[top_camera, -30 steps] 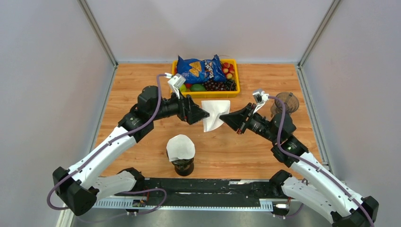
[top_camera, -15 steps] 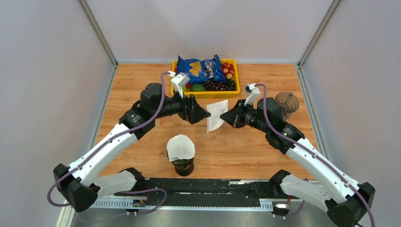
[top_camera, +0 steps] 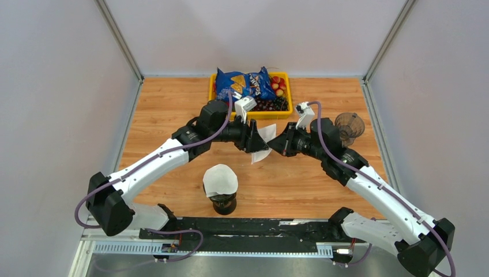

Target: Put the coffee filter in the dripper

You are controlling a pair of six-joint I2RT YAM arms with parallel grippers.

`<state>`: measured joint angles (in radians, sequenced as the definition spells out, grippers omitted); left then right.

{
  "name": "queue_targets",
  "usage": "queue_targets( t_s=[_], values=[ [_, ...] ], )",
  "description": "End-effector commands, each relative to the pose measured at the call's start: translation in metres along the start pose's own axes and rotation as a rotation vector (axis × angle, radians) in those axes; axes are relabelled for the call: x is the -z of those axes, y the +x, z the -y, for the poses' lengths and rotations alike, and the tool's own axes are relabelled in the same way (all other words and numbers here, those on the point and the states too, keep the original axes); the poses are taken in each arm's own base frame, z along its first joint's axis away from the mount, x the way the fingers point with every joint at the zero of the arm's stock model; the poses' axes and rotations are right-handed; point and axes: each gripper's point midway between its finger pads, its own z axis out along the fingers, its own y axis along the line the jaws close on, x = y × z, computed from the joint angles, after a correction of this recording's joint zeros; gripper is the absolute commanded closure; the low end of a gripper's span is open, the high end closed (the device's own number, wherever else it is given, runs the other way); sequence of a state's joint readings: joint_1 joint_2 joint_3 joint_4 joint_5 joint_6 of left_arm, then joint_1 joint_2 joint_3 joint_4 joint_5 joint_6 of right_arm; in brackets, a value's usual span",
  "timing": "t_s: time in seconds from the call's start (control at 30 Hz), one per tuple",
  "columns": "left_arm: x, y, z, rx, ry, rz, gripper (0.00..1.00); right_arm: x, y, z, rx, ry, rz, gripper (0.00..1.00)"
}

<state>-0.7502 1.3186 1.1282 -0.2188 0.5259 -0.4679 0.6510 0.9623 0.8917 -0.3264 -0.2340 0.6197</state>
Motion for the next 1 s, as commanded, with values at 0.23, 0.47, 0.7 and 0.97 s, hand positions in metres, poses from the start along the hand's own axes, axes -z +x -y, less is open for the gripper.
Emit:
queue_targets(
  t_s=[0.23, 0.47, 0.7, 0.97],
  values=[
    [-0.004, -0.023, 0.01, -0.039, 0.011, 0.043, 0.83, 0.006, -0.018, -0.021, 0.003, -0.058, 0.038, 1.0],
    [0.005, -0.031, -0.002, -0.03, -0.094, 0.095, 1.0, 0.005, -0.013, -0.017, 0.016, -0.054, 0.027, 1.0],
    [0.017, -0.035, -0.006, -0.038, -0.147, 0.135, 1.0, -0.003, -0.006, -0.004, 0.029, -0.016, 0.001, 1.0],
    [0.035, -0.04, -0.02, -0.045, -0.263, 0.186, 1.0, -0.009, -0.006, 0.019, 0.024, 0.076, 0.006, 1.0]
  ],
)
